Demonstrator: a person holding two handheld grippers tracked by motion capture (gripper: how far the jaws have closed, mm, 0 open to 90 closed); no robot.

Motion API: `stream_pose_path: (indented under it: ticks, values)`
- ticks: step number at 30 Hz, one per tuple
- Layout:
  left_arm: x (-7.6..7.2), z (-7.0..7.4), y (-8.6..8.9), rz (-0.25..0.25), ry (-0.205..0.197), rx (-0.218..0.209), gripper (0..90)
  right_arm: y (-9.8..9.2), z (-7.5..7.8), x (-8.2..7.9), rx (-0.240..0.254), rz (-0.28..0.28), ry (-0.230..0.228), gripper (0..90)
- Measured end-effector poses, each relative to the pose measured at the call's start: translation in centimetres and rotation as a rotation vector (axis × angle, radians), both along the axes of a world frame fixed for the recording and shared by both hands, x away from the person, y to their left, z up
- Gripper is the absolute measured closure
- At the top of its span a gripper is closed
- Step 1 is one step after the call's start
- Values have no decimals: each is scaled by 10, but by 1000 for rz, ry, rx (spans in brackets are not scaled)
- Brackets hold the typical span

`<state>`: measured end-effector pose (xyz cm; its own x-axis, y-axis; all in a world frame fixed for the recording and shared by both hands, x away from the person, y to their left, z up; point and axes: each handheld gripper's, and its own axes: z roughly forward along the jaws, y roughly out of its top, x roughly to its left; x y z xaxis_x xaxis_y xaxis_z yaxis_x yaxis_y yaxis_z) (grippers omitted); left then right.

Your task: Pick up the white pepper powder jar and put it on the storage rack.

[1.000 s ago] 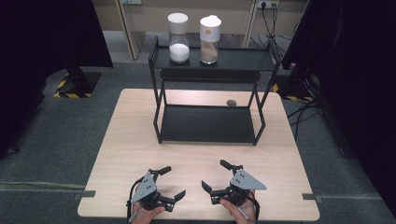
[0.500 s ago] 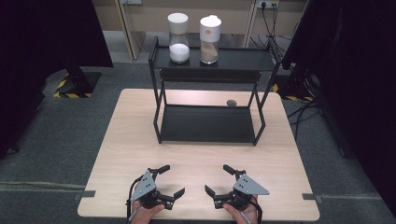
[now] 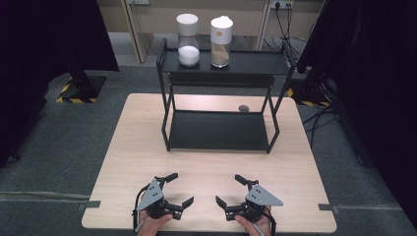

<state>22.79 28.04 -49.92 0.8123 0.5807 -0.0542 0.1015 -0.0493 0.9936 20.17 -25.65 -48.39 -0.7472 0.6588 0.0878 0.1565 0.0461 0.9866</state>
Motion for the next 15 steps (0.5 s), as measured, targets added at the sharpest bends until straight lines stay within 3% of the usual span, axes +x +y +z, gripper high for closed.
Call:
stream_pose_path:
  ticks: [15]
  values:
    - [-2, 1, 1, -17, -10, 0, 1, 2, 0, -2, -5, -8, -3, 4]
